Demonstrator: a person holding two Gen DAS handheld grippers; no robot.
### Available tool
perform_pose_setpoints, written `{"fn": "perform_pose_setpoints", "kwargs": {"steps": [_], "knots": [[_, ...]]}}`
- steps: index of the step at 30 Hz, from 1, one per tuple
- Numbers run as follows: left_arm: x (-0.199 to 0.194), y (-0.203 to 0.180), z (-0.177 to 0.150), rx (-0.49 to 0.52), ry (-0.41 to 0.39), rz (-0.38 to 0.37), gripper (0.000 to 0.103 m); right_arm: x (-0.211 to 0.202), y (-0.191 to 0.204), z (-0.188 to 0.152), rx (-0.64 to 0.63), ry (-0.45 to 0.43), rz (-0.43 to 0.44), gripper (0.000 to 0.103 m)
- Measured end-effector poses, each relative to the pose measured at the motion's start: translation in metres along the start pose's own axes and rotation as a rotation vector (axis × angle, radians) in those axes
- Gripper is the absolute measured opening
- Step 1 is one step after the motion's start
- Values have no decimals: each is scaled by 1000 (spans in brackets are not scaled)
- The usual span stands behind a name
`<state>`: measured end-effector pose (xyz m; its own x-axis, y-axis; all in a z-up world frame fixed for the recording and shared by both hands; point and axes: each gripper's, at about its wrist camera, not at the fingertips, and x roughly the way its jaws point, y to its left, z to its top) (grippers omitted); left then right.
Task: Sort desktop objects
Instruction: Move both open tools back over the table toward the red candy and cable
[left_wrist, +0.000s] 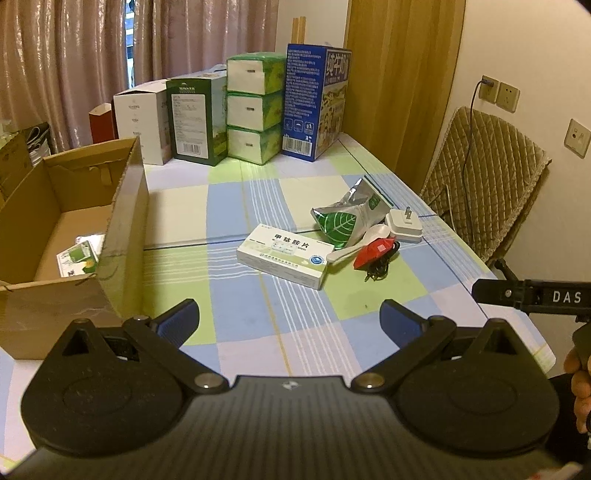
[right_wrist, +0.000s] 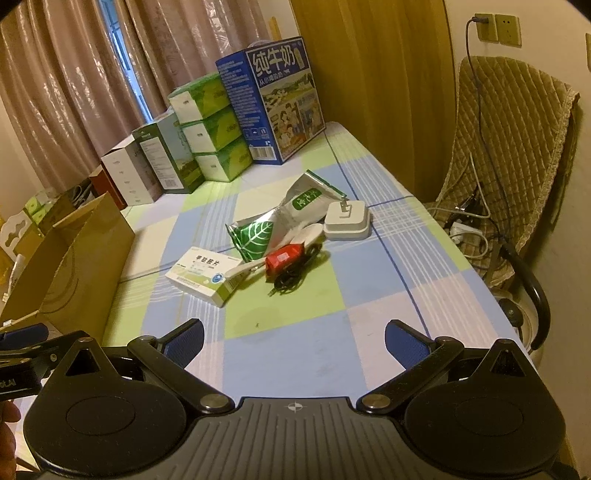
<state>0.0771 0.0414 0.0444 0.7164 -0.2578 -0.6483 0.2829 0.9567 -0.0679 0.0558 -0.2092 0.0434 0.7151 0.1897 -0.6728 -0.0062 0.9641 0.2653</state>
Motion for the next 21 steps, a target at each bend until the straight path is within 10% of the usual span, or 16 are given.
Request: {"fn": "perform_pose_setpoints", "kwargs": {"steps": [17, 21], "knots": [[54, -9, 11, 45, 31, -9, 102, 44, -7, 9, -56, 5, -13, 101], [73, -6, 16, 45, 33, -8, 102, 67, -4, 12, -72, 15, -4, 87]]}}
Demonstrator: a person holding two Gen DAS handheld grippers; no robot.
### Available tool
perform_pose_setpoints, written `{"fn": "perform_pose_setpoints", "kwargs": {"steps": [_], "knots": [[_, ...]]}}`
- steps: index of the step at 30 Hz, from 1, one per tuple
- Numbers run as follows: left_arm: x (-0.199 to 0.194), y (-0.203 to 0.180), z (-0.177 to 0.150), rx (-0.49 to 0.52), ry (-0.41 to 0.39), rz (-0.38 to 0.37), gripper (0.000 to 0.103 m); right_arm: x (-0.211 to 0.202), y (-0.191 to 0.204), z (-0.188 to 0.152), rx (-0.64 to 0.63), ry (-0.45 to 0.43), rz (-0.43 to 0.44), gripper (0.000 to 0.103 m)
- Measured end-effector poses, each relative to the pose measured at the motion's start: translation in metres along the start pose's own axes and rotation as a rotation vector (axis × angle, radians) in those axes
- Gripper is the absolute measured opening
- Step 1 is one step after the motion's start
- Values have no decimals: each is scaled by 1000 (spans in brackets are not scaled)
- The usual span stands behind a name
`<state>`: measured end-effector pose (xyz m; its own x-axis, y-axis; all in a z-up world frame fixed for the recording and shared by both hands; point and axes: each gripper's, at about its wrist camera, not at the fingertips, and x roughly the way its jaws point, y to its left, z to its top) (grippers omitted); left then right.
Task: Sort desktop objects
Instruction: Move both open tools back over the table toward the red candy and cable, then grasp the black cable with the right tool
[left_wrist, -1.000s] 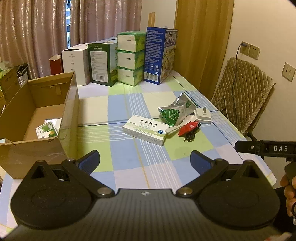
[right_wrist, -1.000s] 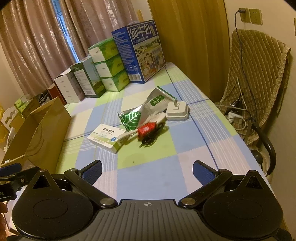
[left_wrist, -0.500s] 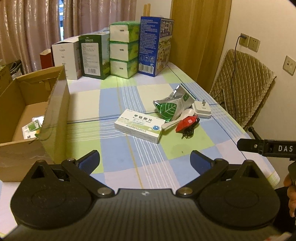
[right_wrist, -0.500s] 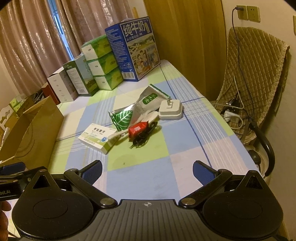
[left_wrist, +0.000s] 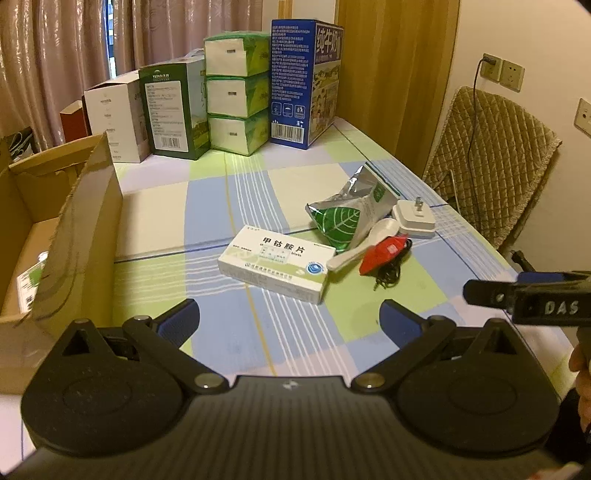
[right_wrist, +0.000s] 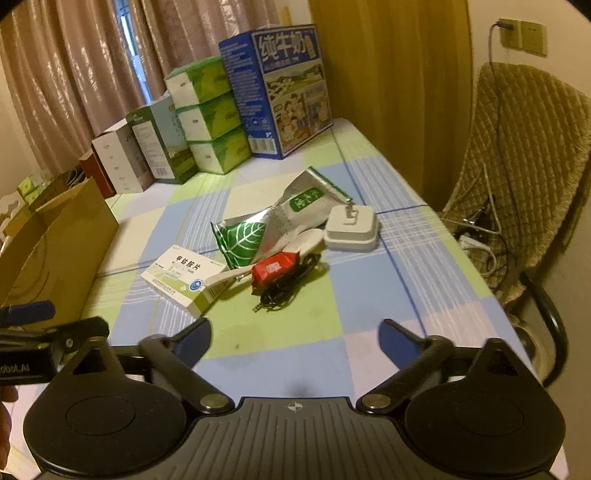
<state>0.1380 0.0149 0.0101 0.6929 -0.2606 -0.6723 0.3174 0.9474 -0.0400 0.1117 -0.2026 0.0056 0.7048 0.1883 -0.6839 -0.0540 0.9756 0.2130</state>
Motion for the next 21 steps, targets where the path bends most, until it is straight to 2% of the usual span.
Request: {"fn": "perform_pose_setpoints", "kwargs": {"steps": [6, 8, 21], "knots": [[29, 7, 9, 0, -2, -6, 102, 42, 6, 2, -24, 17, 3, 65], [38, 10, 11, 0, -4, -7, 102, 55, 7, 2, -30, 17, -2, 61], [84, 23, 13, -4, -1, -26, 102, 123, 19, 9, -77, 29, -47, 60]]}}
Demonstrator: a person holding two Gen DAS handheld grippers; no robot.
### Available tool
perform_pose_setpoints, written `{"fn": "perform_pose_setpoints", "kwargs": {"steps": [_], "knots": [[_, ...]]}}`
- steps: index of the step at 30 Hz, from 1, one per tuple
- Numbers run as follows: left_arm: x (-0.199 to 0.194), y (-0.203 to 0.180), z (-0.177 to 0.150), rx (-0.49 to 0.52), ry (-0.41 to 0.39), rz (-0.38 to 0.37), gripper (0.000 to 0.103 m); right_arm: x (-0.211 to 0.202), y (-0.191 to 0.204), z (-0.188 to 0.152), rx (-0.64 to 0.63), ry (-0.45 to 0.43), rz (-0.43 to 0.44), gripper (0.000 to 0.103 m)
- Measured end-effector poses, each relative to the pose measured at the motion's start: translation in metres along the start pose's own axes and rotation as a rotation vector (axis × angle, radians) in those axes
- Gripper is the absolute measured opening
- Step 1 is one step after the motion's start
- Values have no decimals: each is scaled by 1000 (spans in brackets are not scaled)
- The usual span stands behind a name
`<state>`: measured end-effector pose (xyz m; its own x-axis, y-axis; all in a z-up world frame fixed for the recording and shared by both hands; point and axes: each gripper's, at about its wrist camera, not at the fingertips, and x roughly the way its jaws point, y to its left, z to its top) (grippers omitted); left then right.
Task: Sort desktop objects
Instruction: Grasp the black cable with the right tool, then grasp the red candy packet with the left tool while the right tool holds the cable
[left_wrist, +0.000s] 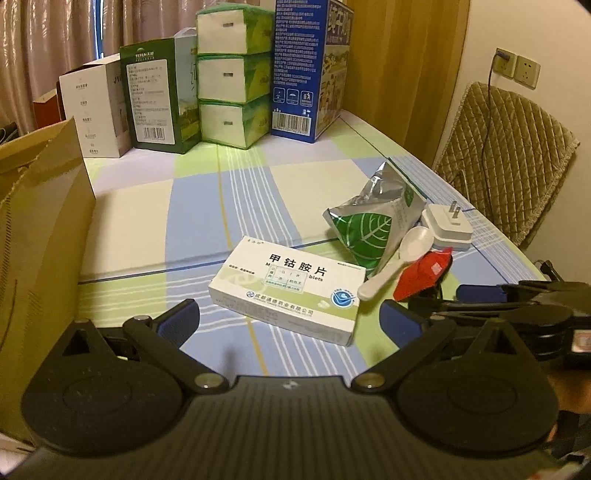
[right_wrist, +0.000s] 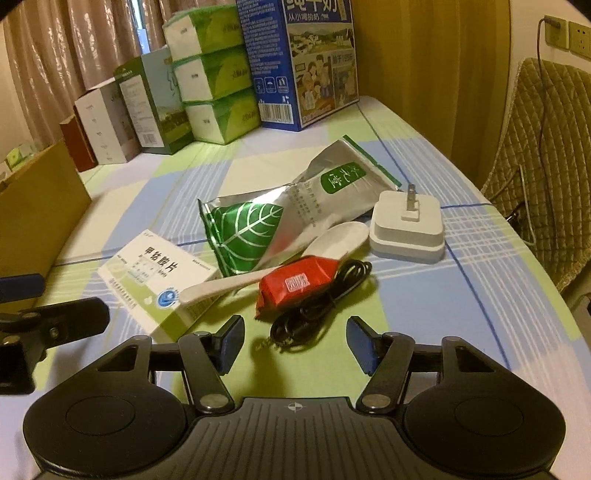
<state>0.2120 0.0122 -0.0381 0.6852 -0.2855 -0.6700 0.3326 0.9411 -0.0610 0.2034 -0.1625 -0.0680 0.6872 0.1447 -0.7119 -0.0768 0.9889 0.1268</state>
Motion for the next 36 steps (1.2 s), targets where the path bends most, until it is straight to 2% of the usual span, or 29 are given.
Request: {"fn": "perform_pose_setpoints", "kwargs": {"steps": [5, 7, 9, 13, 14, 15, 17, 22, 26, 32, 36], "knots": [[7, 2, -1, -3, 1, -5, 102, 11, 7, 2, -47, -18, -33, 57], [8, 3, -2, -4, 2, -6, 102, 12, 7, 3, -60, -22, -47, 50], [9, 4, -3, -6, 2, -5, 102, 11, 5, 2, -76, -22, -55, 37], [7, 2, -4, 0, 2, -5, 102, 3, -1, -1, -79, -10, -44, 36], [6, 0, -4, 4, 3, -6, 102, 1, -4, -2, -76, -4, -43, 31], [5, -1, -5, 10, 2, -8, 102, -3, -6, -3, -76, 1, -42, 22], [2, -7, -5, 24, 0, -14, 102, -12, -13, -6, -79, 10, -41, 16], [-3, -24, -4, 57, -4, -44, 101, -32, -27, -19, -95, 27, -50, 16], [-5, -45, -2, 114, -19, -80, 100, -42, -46, -20, -62, 23, -77, 15], [7, -79, 1, 219, -36, -165, 84, -48, -72, -15, -32, 12, -93, 15], [28, -102, -1, 313, -14, -184, 77, -48, -82, -14, -31, 6, -85, 15]]}}
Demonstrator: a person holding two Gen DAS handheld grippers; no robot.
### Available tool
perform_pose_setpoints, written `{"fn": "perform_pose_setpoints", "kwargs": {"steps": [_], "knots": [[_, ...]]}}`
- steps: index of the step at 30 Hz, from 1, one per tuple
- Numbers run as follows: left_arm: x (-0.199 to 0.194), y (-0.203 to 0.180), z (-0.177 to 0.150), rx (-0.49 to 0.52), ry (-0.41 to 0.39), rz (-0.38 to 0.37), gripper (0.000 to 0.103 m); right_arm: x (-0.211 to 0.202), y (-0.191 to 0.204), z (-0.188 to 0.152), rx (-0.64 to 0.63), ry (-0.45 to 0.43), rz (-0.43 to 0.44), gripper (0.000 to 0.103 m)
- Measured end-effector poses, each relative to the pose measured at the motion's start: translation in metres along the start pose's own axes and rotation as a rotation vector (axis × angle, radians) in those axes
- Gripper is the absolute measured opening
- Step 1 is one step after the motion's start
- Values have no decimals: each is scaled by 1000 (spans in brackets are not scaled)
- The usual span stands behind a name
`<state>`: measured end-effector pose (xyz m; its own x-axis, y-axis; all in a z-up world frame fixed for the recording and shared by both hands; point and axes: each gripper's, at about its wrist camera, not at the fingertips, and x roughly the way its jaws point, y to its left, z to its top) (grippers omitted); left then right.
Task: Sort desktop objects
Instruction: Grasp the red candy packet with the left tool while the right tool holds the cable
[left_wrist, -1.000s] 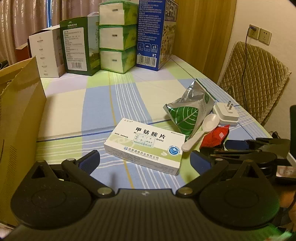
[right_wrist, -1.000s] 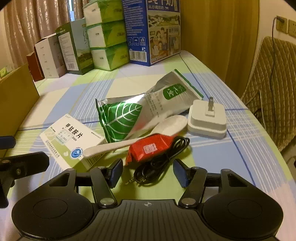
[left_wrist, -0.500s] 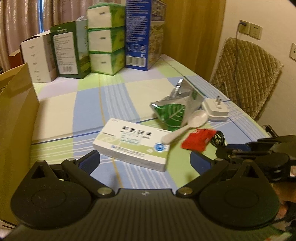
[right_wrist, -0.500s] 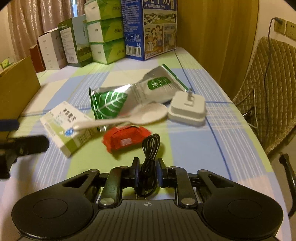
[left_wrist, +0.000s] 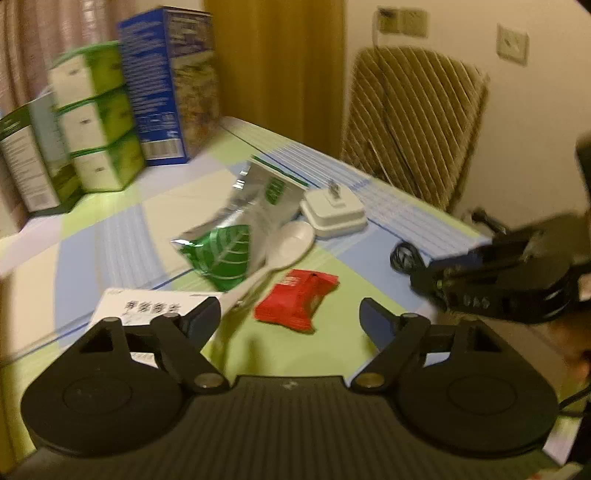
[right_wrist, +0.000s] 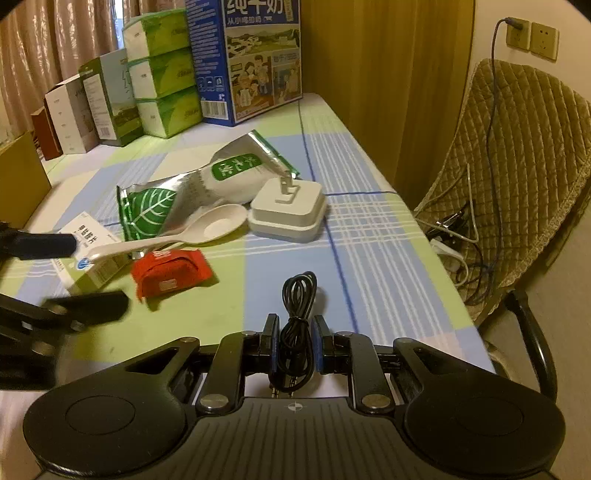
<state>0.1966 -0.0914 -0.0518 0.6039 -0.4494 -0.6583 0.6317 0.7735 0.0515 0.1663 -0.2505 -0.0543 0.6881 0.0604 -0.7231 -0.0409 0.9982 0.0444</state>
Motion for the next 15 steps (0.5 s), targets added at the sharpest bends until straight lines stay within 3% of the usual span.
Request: {"fn": "perform_pose_setpoints", "kwargs": {"steps": [3, 11, 15], "knots": [[20, -6, 2, 28, 28, -27, 68, 1, -4, -2, 2, -8, 10, 15], [56, -8, 7, 58, 73, -39, 62, 3, -1, -6, -36, -26, 8, 15], [64, -7, 11, 48, 87, -50, 43, 5, 0, -8, -36, -30, 2, 15]]}}
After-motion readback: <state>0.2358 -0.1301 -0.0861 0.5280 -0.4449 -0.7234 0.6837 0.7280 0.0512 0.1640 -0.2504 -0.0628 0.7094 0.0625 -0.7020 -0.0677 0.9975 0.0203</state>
